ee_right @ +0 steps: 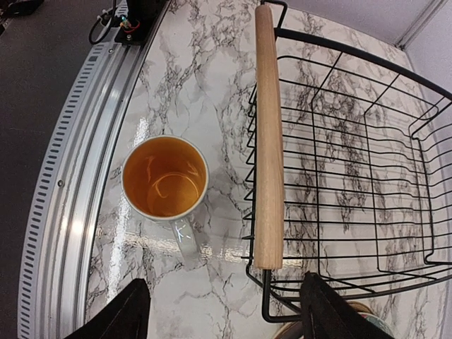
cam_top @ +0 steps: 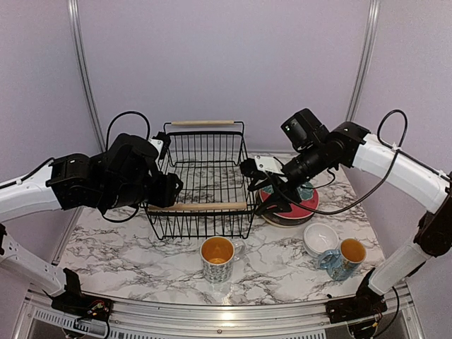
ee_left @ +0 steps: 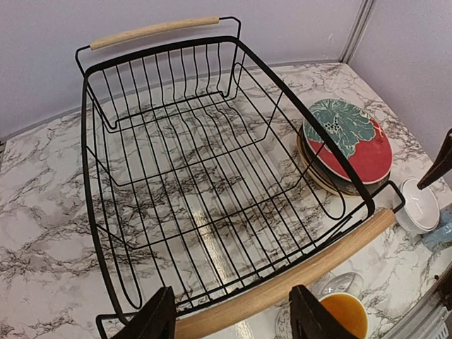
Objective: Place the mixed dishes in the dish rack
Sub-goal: Grab the plate from the plate.
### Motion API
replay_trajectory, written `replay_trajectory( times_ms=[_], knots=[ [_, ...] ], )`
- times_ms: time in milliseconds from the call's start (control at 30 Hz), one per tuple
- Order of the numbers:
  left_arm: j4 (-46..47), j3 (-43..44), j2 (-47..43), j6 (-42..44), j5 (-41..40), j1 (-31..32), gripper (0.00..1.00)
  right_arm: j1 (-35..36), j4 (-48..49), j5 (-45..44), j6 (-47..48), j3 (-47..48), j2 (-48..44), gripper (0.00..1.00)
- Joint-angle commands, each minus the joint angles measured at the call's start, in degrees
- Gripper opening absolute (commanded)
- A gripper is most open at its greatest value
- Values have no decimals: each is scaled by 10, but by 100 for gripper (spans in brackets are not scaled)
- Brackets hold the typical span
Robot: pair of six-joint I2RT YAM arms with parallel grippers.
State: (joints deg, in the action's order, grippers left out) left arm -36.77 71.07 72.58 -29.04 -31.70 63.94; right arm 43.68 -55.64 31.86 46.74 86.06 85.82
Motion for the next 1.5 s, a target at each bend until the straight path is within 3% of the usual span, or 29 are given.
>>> replay_trajectory(
  times_ms=[0, 267, 500, 633, 700, 900, 1133, 1233, 1467],
  knots=[
    [-86, 4, -18, 5, 97, -6, 56, 9, 0, 10, 5, -1, 1, 68],
    [-80, -56, -66, -49, 186, -7, 46, 82, -11, -12, 24, 15, 50, 61],
    [-51, -82, -78, -45, 163, -6, 45, 144, -6, -37, 25, 37, 110, 56],
    [-7, -90, -90, -36, 162, -5, 48, 134, -46, -33, 33, 78, 103, 45],
    [17, -94, -89, -23, 168, 2, 49, 97, -59, -5, 35, 88, 81, 45],
    [88, -68, -44, 39, 172, 36, 51, -99, -35, 83, 4, 75, 26, 46],
    [177, -17, 40, 82, 174, 49, 51, -368, 139, 103, -190, 3, 42, 48],
    [193, 5, 71, 81, 150, 49, 52, -408, 187, 34, -250, -15, 68, 49],
    [179, 56, 102, 57, 77, 13, 60, -418, 201, -47, -275, -33, 128, 51]
  ],
)
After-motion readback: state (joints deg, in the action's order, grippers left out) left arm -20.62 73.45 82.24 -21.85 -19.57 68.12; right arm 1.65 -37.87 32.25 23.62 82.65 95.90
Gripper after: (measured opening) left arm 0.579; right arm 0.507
